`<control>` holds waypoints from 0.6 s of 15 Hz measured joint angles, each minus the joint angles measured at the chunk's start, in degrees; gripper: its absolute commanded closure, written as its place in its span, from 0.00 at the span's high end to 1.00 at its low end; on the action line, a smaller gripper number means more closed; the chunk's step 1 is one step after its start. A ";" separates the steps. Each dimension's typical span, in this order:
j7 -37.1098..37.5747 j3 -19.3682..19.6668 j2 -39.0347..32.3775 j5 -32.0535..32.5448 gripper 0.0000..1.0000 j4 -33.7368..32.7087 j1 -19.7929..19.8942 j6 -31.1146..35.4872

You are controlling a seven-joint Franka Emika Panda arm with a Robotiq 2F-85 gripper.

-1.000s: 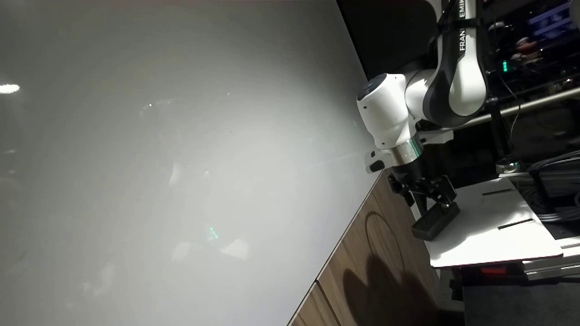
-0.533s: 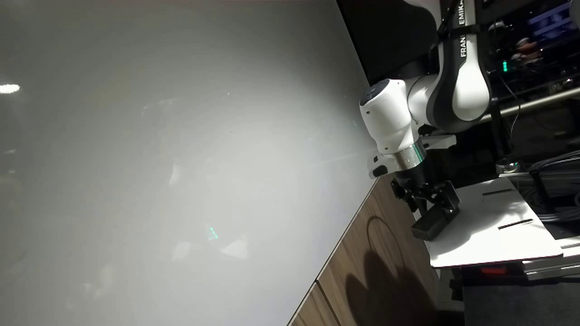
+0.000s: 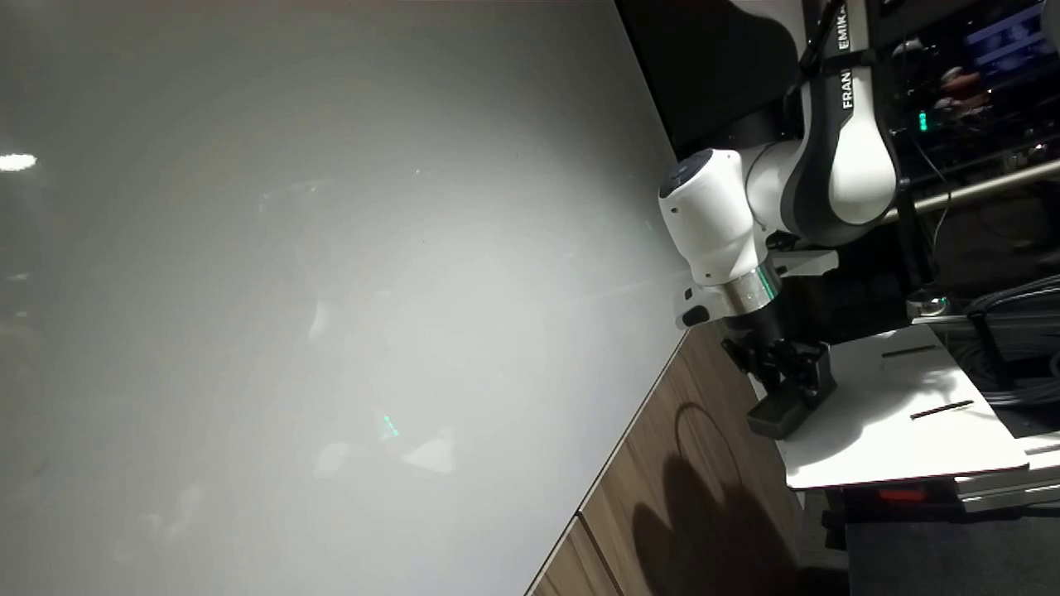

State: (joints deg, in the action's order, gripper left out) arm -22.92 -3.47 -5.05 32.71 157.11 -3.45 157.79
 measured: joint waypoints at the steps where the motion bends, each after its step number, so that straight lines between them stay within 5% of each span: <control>1: 1.26 0.00 0.16 0.08 0.29 -0.06 -0.02 -0.02; 9: 19.17 -0.96 4.24 0.49 0.29 0.00 -1.81 -10.40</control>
State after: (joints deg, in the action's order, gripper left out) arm -3.74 -4.43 -0.81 33.20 157.11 -5.26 147.39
